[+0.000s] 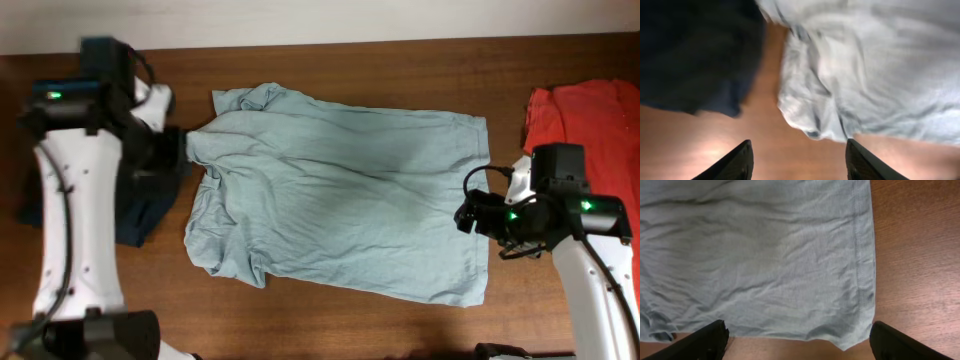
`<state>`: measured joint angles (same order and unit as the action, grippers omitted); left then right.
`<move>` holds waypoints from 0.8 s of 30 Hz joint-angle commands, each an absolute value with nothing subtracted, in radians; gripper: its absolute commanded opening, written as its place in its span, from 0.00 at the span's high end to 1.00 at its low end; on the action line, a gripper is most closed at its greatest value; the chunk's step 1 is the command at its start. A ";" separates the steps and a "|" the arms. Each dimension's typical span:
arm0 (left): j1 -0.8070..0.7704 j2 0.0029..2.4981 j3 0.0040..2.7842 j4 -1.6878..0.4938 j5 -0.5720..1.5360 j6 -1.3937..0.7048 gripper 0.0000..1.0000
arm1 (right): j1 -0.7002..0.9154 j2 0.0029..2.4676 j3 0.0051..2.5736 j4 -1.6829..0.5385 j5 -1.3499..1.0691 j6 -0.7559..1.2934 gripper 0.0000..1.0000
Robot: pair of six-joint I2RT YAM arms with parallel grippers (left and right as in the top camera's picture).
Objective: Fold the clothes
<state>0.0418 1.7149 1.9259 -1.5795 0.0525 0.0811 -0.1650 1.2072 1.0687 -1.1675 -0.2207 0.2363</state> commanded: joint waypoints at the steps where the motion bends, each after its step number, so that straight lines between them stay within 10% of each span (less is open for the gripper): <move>1: 0.048 1.716 1.648 -1.528 0.161 0.060 0.41 | -0.172 1.238 1.069 -1.166 -0.225 0.244 0.04; 16: 0.049 1.716 0.865 -0.891 0.196 -0.159 0.27 | -0.173 1.483 1.069 -1.069 -0.232 0.268 0.06; 17: 0.049 1.716 0.854 -0.879 0.195 -0.169 0.31 | -0.173 1.484 1.069 -1.065 -0.231 0.267 0.06; 21: 0.049 1.716 0.826 -0.881 0.196 -0.197 0.99 | -0.193 1.484 1.069 -1.052 -0.204 0.271 0.05; 24: 0.049 1.714 0.831 -0.925 0.232 -0.209 0.99 | -0.259 1.487 1.069 -1.031 -0.199 0.271 0.05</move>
<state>0.0502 1.6924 0.8623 -0.8974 0.1844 -0.1799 -0.2001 1.4857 1.0683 -1.0431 -0.2222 0.2611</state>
